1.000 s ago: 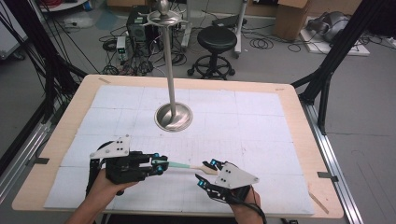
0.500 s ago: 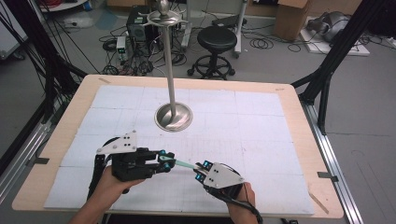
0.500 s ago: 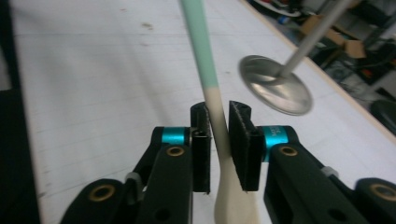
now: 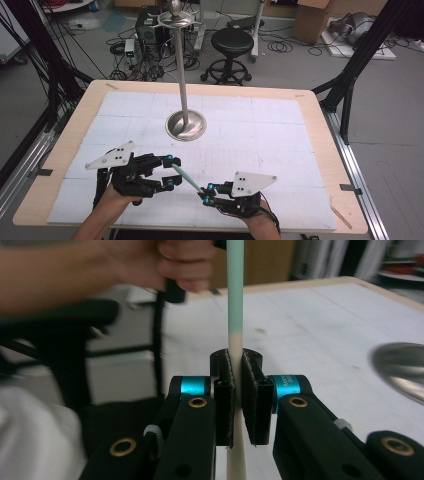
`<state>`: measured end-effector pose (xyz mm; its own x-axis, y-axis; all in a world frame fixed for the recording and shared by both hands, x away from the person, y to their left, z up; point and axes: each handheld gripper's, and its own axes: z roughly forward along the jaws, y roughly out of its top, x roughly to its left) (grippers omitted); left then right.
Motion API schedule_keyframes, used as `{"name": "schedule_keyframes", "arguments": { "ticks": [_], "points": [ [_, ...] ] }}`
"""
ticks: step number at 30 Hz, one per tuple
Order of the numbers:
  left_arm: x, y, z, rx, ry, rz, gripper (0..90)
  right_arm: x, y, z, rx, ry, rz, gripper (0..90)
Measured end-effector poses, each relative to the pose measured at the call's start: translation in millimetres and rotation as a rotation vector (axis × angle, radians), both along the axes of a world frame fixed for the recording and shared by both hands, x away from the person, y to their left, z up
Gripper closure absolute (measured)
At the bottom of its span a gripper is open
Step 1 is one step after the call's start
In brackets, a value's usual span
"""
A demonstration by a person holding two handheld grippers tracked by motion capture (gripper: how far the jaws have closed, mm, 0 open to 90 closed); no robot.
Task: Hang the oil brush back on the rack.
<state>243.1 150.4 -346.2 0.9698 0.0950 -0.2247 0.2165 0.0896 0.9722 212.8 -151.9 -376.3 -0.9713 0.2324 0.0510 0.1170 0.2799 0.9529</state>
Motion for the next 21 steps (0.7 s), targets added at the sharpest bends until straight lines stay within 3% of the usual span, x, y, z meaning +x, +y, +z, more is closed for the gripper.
{"name": "schedule_keyframes", "arguments": {
  "ticks": [3, 11, 21],
  "points": [
    [-2.5, -2.6, 1.6, -0.033, -0.009, -0.053, 52.1, 1.4, -0.8, -0.3, 0.037, 0.031, 0.026, 84.2],
    [-1.0, -13.7, 2.6, -0.007, 0.002, -0.068, 58.3, 4.9, 2.1, -3.2, 0.084, 0.073, 0.061, 84.1],
    [0.0, -29.5, -0.4, 0.02, 0.018, -0.067, 62.3, 9.7, 0.6, -3.5, 0.176, 0.085, 0.043, 84.1]
  ]
}}
